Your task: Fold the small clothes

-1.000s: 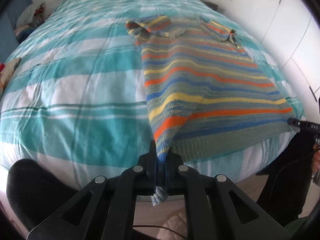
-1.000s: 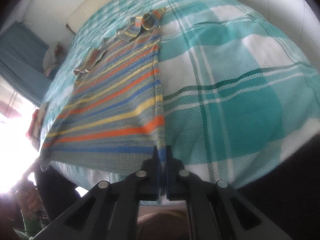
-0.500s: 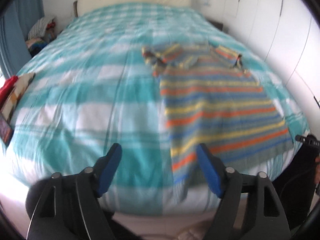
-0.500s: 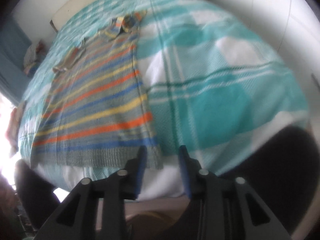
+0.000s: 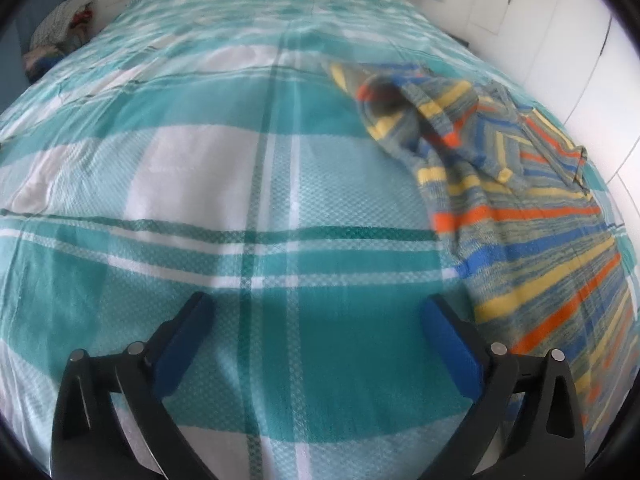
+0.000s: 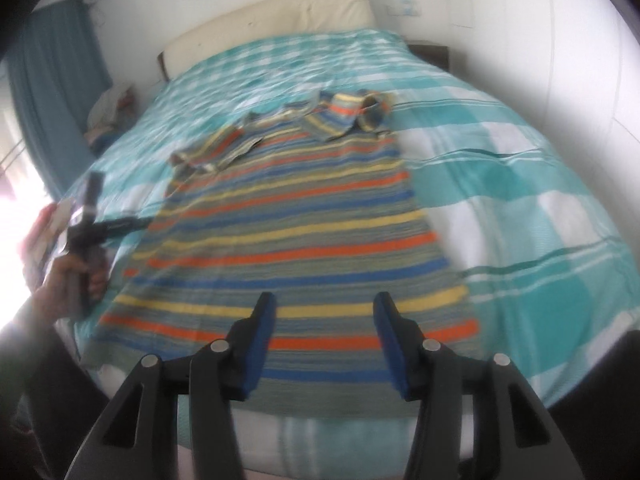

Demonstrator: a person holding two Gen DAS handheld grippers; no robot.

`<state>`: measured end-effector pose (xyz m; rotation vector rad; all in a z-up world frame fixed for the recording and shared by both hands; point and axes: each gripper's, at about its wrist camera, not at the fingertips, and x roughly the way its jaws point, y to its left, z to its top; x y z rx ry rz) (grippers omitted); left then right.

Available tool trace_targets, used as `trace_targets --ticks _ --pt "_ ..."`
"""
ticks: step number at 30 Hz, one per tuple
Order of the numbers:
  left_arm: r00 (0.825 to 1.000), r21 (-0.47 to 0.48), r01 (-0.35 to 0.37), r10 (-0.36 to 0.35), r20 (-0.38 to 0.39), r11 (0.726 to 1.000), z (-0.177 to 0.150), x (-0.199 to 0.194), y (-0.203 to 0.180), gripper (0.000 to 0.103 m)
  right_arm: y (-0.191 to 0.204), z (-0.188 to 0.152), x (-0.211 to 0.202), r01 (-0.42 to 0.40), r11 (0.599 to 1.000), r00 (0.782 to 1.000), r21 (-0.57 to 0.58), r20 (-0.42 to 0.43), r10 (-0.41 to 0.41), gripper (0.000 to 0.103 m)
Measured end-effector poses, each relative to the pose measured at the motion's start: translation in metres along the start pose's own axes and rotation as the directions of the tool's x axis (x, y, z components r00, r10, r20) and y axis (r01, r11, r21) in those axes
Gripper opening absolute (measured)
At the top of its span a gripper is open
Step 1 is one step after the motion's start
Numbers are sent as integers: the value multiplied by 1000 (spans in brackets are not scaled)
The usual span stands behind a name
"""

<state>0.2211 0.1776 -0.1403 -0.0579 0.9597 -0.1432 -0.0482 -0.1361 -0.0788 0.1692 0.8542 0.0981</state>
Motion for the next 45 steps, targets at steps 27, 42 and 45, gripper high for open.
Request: trace_targets --ticks 27,42,45 --pt "999 40 -42 41 21 998 -3 2 -6 103 62 15 7 112 990 993 -88 32 -109 53" --pt "999 40 -42 41 21 998 -2 2 -6 103 17 42 -7 403 901 915 -160 93 -392 78" --pt "999 40 -42 41 21 998 -2 2 -6 103 4 42 -7 416 896 910 -154 83 -407 78"
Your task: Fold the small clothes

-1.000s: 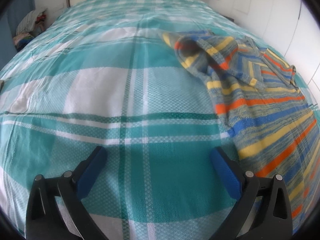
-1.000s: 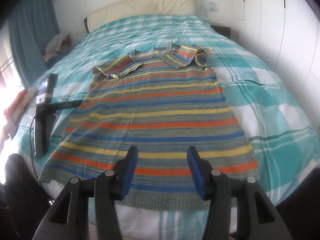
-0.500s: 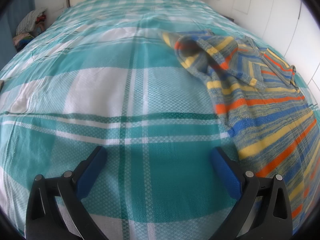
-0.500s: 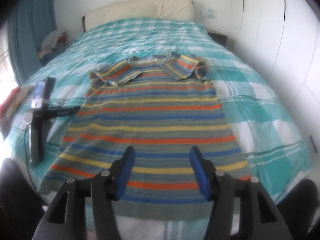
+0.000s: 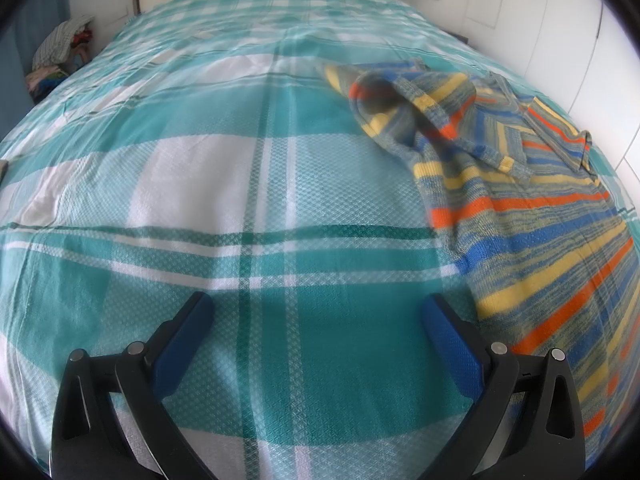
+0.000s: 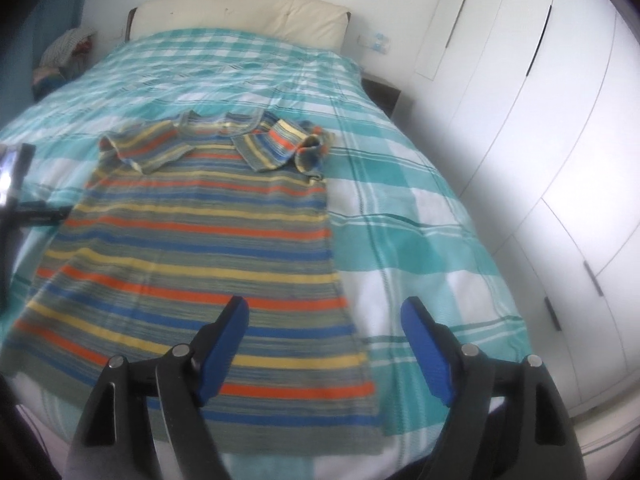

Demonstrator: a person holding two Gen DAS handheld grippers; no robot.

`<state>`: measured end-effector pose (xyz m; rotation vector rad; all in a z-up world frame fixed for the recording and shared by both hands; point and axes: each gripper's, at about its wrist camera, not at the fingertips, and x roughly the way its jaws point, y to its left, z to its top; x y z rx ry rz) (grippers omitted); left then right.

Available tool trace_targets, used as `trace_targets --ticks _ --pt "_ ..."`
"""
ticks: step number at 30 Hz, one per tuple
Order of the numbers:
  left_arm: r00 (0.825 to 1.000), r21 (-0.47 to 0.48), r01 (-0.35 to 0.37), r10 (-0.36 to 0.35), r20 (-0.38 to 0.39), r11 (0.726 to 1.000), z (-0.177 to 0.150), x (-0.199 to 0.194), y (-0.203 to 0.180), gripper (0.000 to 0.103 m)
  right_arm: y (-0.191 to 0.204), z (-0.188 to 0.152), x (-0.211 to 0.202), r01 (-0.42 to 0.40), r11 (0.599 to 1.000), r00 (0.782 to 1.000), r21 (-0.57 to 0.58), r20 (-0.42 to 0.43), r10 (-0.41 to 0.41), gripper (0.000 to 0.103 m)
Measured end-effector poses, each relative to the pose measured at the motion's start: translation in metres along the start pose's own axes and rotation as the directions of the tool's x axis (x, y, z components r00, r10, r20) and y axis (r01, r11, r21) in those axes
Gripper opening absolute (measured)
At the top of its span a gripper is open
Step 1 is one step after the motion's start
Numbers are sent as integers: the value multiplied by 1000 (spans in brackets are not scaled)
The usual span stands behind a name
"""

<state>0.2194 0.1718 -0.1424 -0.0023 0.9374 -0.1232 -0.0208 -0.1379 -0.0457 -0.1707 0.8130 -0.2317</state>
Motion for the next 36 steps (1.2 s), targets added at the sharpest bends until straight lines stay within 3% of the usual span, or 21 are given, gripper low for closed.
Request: trace_targets --ticks 12,28,36 --pt "1000 -1 0 0 0 1000 0 0 0 103 -38 -15 13 13 997 999 72 -38 -10 78" --pt "1000 -2 0 0 0 1000 1 0 0 103 -54 -22 18 34 994 998 99 -62 -28 78" --pt "1000 -3 -7 7 -5 1000 1 1 0 103 -60 -27 13 -43 989 998 143 -42 49 78"
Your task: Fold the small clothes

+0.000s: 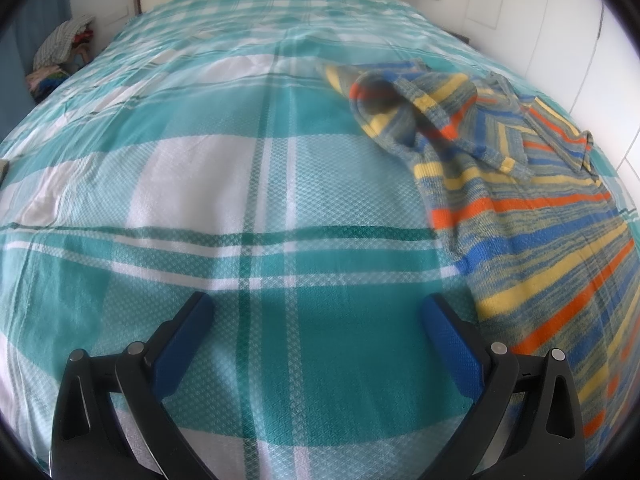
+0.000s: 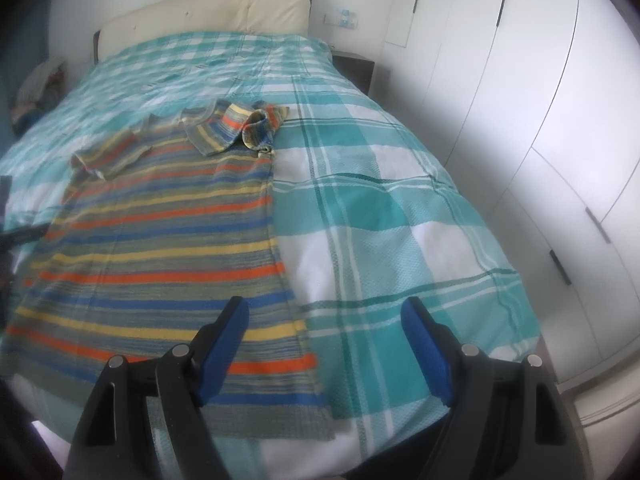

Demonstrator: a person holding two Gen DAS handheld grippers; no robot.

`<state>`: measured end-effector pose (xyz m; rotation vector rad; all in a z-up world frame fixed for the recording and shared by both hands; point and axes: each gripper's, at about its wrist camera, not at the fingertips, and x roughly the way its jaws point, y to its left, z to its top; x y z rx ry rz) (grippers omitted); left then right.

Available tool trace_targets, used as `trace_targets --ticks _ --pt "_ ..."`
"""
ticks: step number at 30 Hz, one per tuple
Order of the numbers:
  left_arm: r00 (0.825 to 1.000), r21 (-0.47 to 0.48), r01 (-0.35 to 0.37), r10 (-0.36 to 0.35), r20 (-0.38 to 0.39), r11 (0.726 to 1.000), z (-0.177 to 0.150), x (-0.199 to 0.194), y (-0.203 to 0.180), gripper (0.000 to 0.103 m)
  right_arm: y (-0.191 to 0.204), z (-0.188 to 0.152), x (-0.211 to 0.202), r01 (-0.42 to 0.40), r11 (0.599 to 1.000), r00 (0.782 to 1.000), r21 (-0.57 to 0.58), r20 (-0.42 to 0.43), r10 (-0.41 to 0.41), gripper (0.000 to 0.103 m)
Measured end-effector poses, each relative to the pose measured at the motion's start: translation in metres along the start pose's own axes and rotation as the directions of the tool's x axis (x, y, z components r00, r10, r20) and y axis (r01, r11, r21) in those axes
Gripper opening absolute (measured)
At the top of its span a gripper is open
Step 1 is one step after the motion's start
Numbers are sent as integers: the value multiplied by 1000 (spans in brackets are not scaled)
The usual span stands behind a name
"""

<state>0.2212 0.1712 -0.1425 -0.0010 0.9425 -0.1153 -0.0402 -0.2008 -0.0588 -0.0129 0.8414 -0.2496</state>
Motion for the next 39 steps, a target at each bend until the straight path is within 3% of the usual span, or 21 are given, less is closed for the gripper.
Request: trace_targets --ticks 4,7,10,13,16,18,20,21,22,23,24,31,34,36,39 --pt "999 -65 5 -7 -32 998 8 4 2 103 -7 -5 6 -90 995 996 43 -25 91 78" --pt "995 -81 34 -41 -93 996 4 -15 2 99 -26 -8 14 -160 983 984 88 -63 166 78" --pt "972 -80 207 -214 -93 975 -24 -64 -6 97 -53 -15 16 -197 976 974 96 -95 206 79" --pt "942 -39 291 -294 -164 956 -68 -93 -25 96 -64 -29 28 -311 945 929 102 -177 325 79" --pt "928 -36 304 -305 -214 952 -103 -104 -43 84 -62 -39 49 -419 892 863 168 -233 449 78" --pt "923 -42 325 -327 -205 945 -115 -112 -56 83 -55 -43 61 -460 869 832 180 -256 493 77" --pt "917 -14 340 -335 -216 940 -119 -118 -71 73 -44 -44 69 -482 862 815 158 -279 508 66" --pt "920 17 337 -325 -221 941 -121 -120 -81 67 -40 -45 70 -499 853 805 154 -284 522 53" --pt "923 53 331 -311 -227 942 -123 -121 -91 50 -35 -44 72 -516 844 793 147 -291 535 33" --pt "928 89 319 -291 -234 944 -125 -121 -99 18 -31 -43 73 -516 847 793 130 -302 529 20" --pt "936 117 294 -261 -235 949 -126 -119 -104 5 -29 -43 72 -503 857 802 113 -308 511 6" --pt "953 124 250 -221 -208 960 -129 -142 -95 4 -36 -37 36 -468 881 835 62 -296 465 5" --pt "955 115 209 -177 -237 971 -136 -123 -96 5 -25 -56 67 -419 907 837 37 -370 402 5" --pt "958 107 197 -168 -235 975 -136 -121 -97 6 -28 -63 79 -416 907 833 64 -373 408 5" --pt "965 123 157 -126 -229 980 -139 -133 -95 18 -27 -57 74 -413 910 841 42 -365 399 5"
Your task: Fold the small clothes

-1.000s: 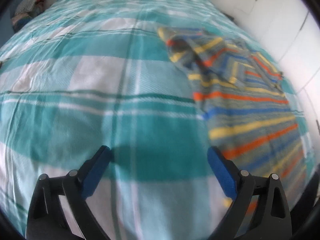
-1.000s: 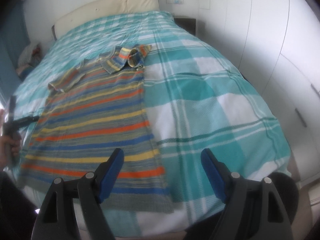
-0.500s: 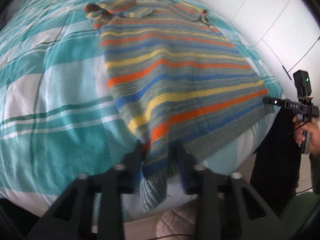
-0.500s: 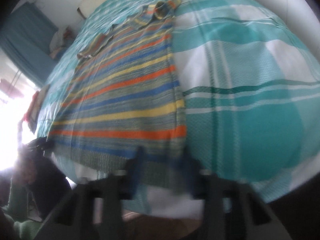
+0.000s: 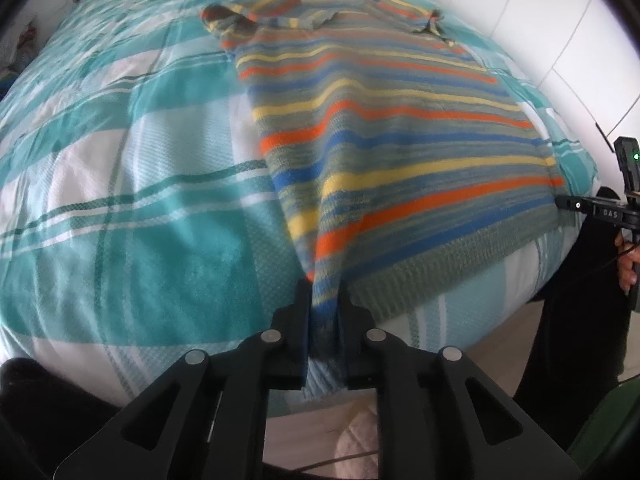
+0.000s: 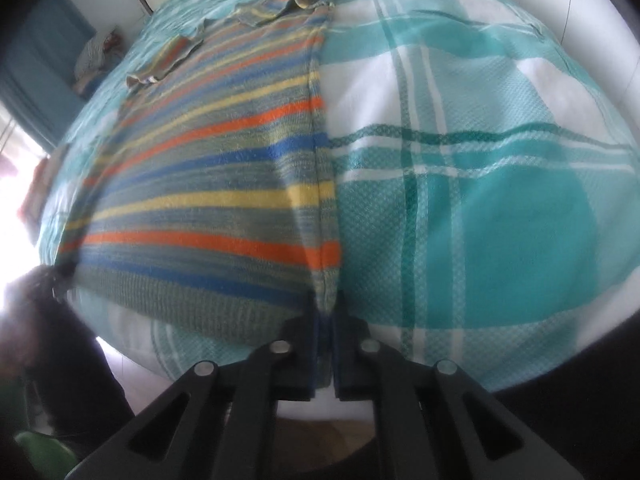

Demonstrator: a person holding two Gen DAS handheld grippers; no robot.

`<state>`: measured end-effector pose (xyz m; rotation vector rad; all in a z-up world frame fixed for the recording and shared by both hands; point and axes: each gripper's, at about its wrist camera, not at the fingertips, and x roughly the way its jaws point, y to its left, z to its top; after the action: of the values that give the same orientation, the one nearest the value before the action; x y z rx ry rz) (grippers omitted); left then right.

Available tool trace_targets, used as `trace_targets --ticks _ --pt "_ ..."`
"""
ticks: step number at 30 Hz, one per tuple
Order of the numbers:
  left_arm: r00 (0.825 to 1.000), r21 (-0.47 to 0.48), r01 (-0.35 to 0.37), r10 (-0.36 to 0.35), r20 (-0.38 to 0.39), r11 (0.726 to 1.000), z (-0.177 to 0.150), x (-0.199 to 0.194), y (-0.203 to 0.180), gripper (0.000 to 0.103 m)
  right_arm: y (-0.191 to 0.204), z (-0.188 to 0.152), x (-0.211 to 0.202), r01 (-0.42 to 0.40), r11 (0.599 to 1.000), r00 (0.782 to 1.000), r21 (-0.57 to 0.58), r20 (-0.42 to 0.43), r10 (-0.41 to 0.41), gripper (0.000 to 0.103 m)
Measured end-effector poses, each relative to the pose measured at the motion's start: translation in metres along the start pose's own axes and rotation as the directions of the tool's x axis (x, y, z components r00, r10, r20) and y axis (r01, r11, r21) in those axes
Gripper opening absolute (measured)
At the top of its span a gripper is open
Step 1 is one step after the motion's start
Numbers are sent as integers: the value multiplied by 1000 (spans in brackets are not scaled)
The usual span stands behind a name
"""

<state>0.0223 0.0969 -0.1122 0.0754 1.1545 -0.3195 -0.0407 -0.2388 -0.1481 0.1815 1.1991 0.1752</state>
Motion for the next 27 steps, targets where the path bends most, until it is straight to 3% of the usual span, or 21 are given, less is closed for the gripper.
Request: trace_targets --ticks 2,4,7,9,12,14,16,20,24,25,27 --pt "1000 -6 -27 27 3 1000 -7 -10 2 39 1 -1 -3 4 1000 1000 -18 -1 -4 9" --pt "997 -14 -66 66 32 998 -13 -27 8 51 -4 -2 -10 1 1000 1000 5 -13 -1 25" --pt "987 -41 -111 115 115 993 -8 -58 19 63 -11 -3 -32 22 999 1000 23 20 -23 41" --pt "970 -68 -131 142 197 989 5 -79 23 70 -16 1 -50 80 997 995 6 60 -80 46" --pt "941 -80 -99 119 318 992 32 -94 17 85 -16 19 -74 183 982 976 -43 131 -176 50" --pt "923 -68 -66 87 374 995 52 -90 5 89 -13 36 -86 215 974 965 -74 170 -200 50" --pt "917 -25 -10 19 398 1000 67 -76 -9 93 -3 58 -96 228 966 956 -120 216 -198 50" --pt "928 28 62 -68 365 998 93 -12 -37 93 20 99 -101 267 938 939 -223 278 -201 57" --pt "969 73 17 -34 244 997 82 48 -57 93 40 150 -92 299 891 931 -341 308 -194 57" --pt "971 82 -4 -16 239 997 74 54 -60 93 45 163 -87 294 883 933 -366 311 -182 57" --pt "949 105 -42 6 315 994 59 53 -66 95 55 192 -73 261 865 944 -428 301 -136 58"
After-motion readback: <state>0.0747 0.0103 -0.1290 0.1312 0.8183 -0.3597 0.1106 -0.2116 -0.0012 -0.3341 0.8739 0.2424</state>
